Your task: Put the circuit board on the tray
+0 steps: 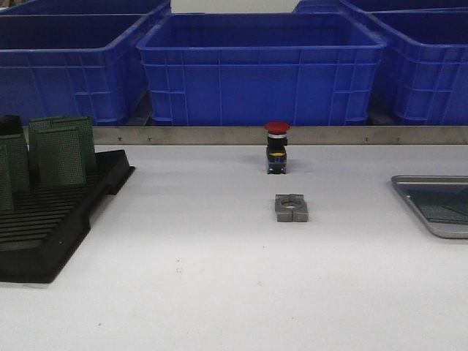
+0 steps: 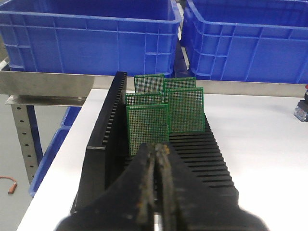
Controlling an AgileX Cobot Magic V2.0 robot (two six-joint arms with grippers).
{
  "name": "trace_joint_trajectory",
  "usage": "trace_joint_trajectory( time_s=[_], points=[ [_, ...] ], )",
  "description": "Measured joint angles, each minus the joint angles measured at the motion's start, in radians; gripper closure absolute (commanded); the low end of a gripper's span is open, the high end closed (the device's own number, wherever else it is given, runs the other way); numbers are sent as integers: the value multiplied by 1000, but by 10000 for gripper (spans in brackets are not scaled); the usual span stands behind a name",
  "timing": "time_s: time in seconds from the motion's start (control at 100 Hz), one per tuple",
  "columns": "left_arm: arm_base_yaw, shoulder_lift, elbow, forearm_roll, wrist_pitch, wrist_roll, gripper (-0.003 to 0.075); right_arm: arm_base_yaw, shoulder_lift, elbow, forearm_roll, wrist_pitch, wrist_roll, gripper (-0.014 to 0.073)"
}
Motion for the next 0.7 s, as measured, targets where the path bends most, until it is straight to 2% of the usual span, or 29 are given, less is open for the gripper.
trace_joint_trajectory(
  time_s=[0.7],
  points=[
    [0,0,0,0,11,0,741,0,0,0,0,1,0,655]
  ],
)
